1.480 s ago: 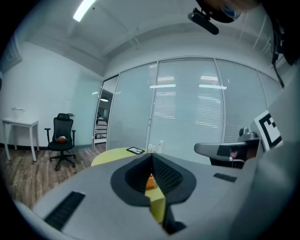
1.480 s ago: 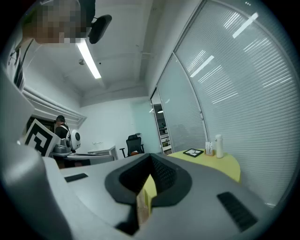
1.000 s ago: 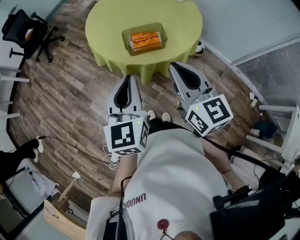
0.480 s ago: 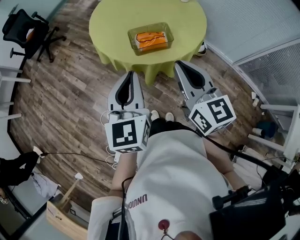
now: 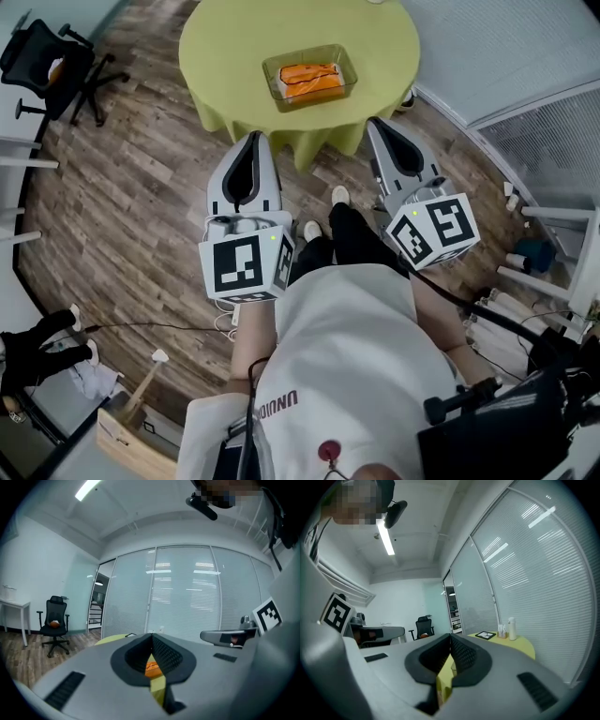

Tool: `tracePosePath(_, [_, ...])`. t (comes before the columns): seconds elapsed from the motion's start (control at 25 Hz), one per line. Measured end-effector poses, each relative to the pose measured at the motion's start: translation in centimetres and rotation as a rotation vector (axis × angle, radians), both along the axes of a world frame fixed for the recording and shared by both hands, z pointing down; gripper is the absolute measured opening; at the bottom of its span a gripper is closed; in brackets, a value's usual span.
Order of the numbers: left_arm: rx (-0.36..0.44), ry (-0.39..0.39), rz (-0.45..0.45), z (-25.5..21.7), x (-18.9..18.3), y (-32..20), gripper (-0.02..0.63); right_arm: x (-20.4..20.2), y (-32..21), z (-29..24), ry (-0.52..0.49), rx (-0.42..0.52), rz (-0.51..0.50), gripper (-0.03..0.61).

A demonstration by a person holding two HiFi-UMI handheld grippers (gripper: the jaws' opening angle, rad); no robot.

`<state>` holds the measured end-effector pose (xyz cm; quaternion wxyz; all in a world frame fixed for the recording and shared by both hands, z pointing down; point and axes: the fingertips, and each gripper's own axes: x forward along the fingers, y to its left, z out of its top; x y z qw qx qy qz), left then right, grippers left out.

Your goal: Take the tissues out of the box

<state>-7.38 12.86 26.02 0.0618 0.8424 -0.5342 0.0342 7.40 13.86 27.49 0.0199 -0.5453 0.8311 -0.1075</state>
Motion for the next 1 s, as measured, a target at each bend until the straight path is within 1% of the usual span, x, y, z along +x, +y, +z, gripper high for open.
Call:
tracePosePath(0.12, [-0.027, -0.007, -0.018, 1.0, -0.3, -0.5, 0.014, 0.6, -1.2, 0.2, -0.004, -0.001, 0.006, 0.020])
tracePosePath(0.24, [-0.031, -0.014, -0.044, 1.2, -0.4, -1.8, 0.014, 1.0, -3.0, 0.2, -0.006, 0.009, -0.011, 0.020])
tracePosePath(0.44, [-0.024, -0.019, -0.082, 0.7, -0.1, -4.8, 0.014, 1.0, -6.6, -0.4, 0.007, 0.042, -0.073, 0.020])
tracePosePath(0.64, [-0.022, -0.013, -0.135, 0.7, 0.5, -8.3, 0.014, 1.6, -10.8, 0.0, 0.023, 0.036, -0.121, 0.020])
tracePosePath(0.84, [-0.016, -0.035, -0.192, 0.3, 1.0, -11.3, 0.014, 2.3, -15.0, 0.2, 0.014, 0.031, -0.169, 0.020])
tracePosePath(1.0, [-0.022, -0.038, -0.241, 0.6, 1.1, -12.9, 0.014, 2.4, -17.6, 0.6, 0.024, 0.030, -0.232, 0.020])
